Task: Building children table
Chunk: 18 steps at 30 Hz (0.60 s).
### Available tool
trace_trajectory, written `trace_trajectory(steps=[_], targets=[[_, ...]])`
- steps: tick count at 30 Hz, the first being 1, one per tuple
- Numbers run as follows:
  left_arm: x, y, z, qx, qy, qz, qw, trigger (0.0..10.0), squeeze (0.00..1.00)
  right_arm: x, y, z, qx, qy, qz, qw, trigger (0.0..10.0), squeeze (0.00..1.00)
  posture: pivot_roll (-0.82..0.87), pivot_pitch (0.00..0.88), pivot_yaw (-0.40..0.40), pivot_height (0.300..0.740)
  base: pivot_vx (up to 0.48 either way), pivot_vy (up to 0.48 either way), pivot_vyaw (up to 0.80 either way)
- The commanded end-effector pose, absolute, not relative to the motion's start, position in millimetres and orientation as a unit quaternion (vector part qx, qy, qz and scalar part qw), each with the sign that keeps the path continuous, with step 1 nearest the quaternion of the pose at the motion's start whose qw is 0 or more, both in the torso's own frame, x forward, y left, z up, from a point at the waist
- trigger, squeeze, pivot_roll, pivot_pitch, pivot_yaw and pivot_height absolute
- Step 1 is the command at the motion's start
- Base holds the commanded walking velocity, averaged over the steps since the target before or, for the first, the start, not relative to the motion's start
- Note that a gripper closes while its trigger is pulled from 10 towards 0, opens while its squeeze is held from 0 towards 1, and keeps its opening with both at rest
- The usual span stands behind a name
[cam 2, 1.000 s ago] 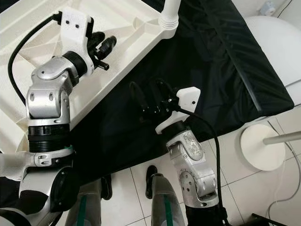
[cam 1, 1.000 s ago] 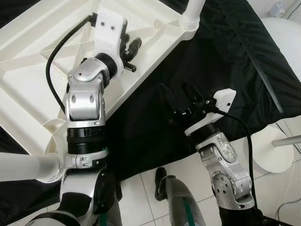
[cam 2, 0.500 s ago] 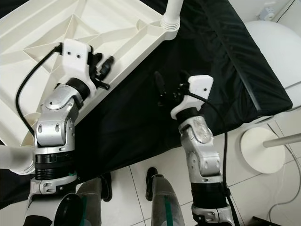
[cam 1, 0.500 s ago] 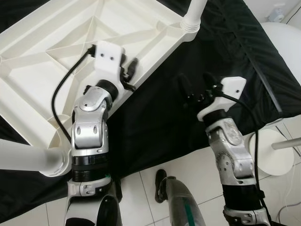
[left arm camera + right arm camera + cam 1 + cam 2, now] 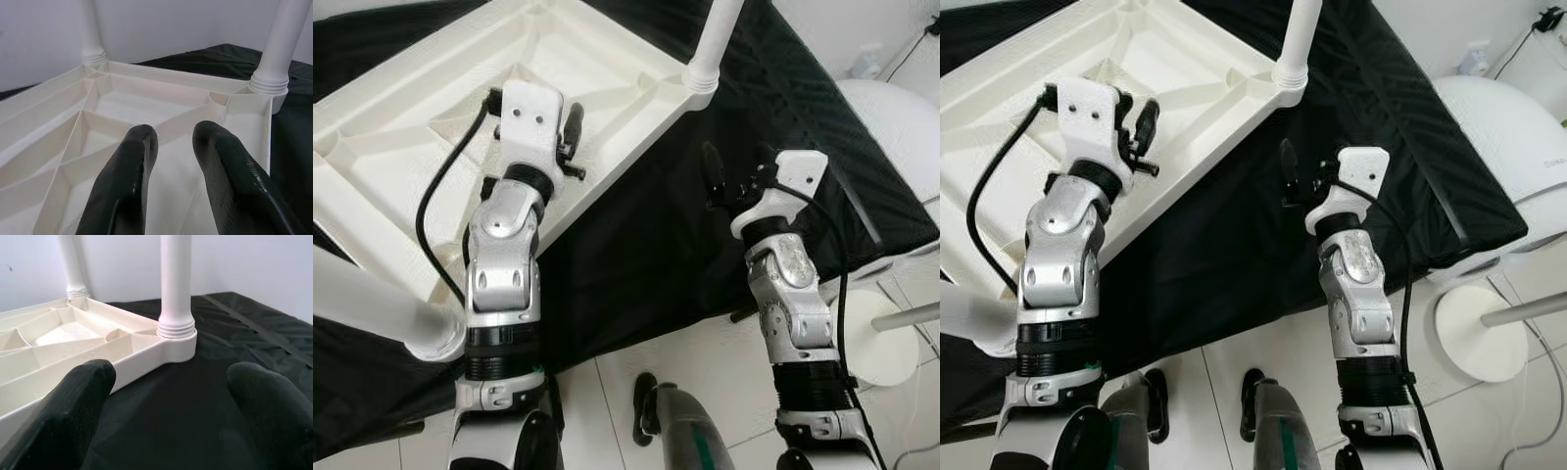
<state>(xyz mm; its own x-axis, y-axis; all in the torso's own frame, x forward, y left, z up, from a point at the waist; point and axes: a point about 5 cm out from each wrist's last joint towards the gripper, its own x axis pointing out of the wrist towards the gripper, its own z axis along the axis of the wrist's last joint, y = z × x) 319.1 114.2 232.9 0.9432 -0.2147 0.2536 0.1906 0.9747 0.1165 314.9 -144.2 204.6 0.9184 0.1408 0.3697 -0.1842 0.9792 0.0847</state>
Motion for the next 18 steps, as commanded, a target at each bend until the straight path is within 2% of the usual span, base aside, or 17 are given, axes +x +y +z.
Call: trace_trajectory(steps=[1,9,18], targets=[[317,119,220,0.011,-0.117,-0.027,0.993,10.0,0.00,315,-146,199,0.053,-0.183,0.079,0.979,10.0,0.00,0.04,0.112,-0.051,0.740,0.000,0.000,0.00],[306,125,207,0.011,-0.135,-0.008,0.991,10.0,0.00,309,-140,190,0.043,-0.191,0.078,0.978,10.0,0.00,0.03,0.101,-0.050,0.740,0.000,0.000,0.00],[293,121,190,0.040,-0.139,-0.058,0.988,10.0,0.00,306,-142,177,0.033,-0.182,0.072,0.980,10.0,0.00,0.04,0.101,-0.055,0.740,0.000,0.000,0.00]])
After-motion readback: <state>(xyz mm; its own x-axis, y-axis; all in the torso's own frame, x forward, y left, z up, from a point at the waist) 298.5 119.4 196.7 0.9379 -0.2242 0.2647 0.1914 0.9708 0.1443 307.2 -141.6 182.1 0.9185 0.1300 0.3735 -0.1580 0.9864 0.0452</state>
